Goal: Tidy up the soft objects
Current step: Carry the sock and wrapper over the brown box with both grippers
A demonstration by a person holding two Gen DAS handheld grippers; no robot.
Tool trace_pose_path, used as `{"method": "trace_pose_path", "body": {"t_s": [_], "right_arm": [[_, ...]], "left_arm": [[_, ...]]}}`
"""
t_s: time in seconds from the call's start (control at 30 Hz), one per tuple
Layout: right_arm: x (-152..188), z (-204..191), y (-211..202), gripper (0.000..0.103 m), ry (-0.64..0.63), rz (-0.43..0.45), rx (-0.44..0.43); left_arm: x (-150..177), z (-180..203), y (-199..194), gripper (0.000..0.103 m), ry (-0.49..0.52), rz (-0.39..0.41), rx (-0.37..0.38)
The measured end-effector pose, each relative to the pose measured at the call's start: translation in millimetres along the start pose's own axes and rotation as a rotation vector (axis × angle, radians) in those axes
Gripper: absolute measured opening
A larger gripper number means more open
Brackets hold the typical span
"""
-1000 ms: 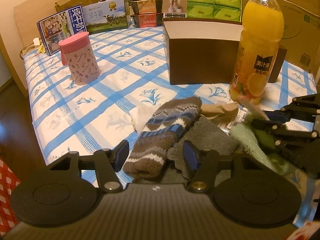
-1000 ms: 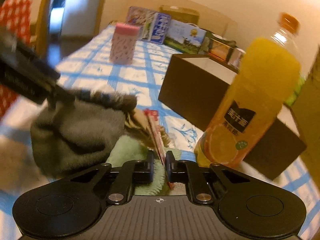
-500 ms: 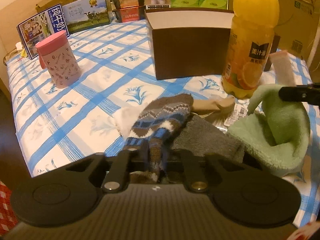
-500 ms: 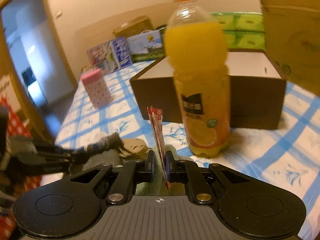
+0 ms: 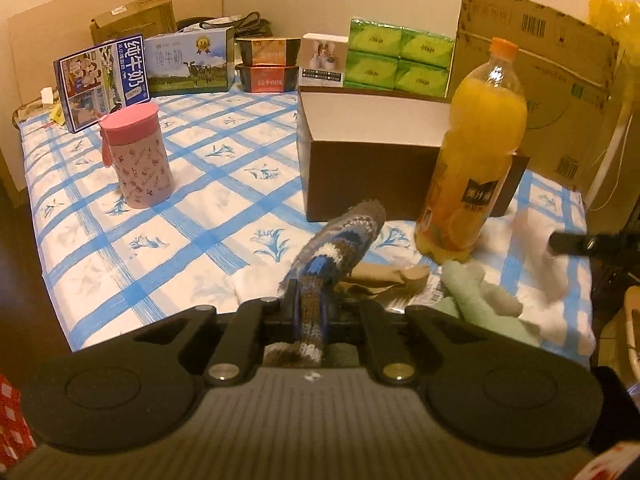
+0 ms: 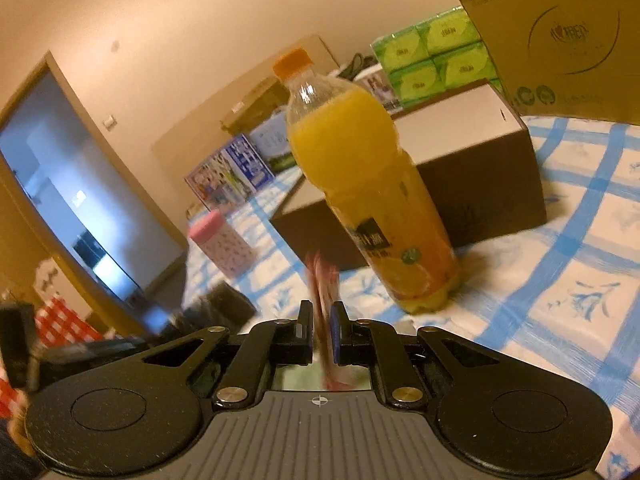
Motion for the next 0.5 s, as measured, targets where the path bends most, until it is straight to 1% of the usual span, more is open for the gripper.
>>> {"method": "trace_pose_path", "body": {"t_s": [0.07, 0.17, 0.27, 0.3, 0.37, 0.4, 0.43, 0.47, 0.5], "right_arm": [[8.9, 1.8, 3.4, 0.011, -0.02, -0.028, 0.038], [20.7, 5.9, 6.9, 0.011, -0.019, -0.062, 0.055], [32.0, 4.2, 14.1, 0.012, -0.103, -0.097, 0.121], [35.7, 2.7, 16.5, 0.015, -0.13, -0.107, 0.128], [42.2, -2.2, 19.2, 0.038, -0.191, -0.106, 0.15], [44.4, -5.4, 19.8, 0.06, -0.229, -0.092, 0.17], [46.3, -8.8, 18.2, 0.068, -0.269, -0.067, 0.183], [48.8, -12.6, 16.9, 0.068, -0.315, -0.042, 0.189], [51.9, -16.1, 17.6, 0.068, -0.363, -0.036, 0.192]], "left_arm": [[0.1, 3.0, -4.2, 0.008, -0.013, 0.01, 0.011], [1.7, 5.5, -10.5, 0.008, -0.053, 0.026, 0.044], [5.2, 5.3, -12.6, 0.008, -0.097, 0.026, 0.064], [6.5, 5.4, -13.2, 0.009, -0.11, 0.027, 0.069], [9.7, 5.8, -13.2, 0.009, -0.131, 0.025, 0.074], [11.3, 6.5, -13.2, 0.009, -0.137, 0.024, 0.074], [12.8, 7.0, -13.2, 0.009, -0.141, 0.023, 0.075], [14.2, 7.2, -13.0, 0.009, -0.147, 0.023, 0.076], [15.2, 7.2, -12.6, 0.009, -0.154, 0.023, 0.077]]}}
Point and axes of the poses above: each gripper's, at about its wrist camera, not at the fingertips, and y roughly the way its jaws point, z to its right, x to its underside, the point moved 7 cm from there along y, roughly the way its jaws point, and after that the axes turned 15 degrees about x, right-handed, at the moved point
